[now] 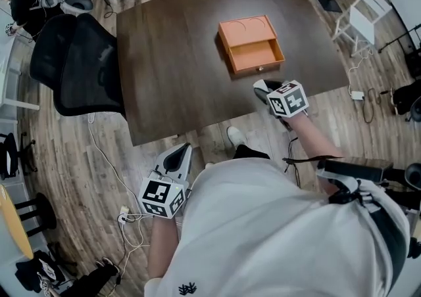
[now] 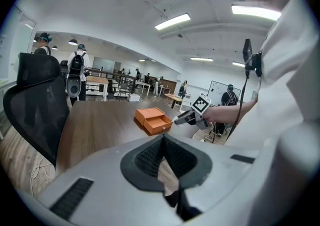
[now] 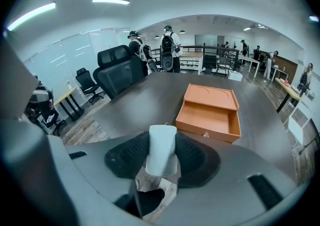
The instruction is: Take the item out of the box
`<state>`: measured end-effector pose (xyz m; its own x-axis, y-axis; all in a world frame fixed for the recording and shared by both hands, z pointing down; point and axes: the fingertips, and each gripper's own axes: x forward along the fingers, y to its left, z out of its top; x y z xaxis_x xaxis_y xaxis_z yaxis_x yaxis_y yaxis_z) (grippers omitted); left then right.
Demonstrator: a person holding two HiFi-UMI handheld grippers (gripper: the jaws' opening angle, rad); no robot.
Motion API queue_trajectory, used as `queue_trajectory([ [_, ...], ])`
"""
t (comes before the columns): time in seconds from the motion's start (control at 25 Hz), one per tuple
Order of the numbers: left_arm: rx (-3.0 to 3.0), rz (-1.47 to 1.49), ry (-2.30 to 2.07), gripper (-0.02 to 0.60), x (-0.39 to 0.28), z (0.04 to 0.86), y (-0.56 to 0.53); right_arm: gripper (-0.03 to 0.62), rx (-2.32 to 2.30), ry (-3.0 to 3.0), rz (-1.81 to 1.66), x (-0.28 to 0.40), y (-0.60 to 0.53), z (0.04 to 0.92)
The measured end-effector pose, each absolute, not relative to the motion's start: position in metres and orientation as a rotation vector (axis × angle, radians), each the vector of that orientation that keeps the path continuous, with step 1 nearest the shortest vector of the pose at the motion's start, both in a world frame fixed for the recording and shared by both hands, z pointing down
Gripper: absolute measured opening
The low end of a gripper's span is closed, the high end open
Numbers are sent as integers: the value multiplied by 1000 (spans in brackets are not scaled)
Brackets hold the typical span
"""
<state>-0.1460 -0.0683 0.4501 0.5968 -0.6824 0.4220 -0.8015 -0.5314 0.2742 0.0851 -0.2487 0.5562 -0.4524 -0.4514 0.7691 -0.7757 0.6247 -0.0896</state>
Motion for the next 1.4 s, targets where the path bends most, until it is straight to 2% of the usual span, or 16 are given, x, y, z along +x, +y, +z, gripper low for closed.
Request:
queue_trajectory([
  [0.76, 2433, 352, -1054, 9, -143, 463, 17, 163, 928, -2220, 605, 54, -106, 534],
  [1.4, 2457, 353, -987, 9, -141, 464, 35, 163, 895, -2243, 585, 36, -64, 525],
])
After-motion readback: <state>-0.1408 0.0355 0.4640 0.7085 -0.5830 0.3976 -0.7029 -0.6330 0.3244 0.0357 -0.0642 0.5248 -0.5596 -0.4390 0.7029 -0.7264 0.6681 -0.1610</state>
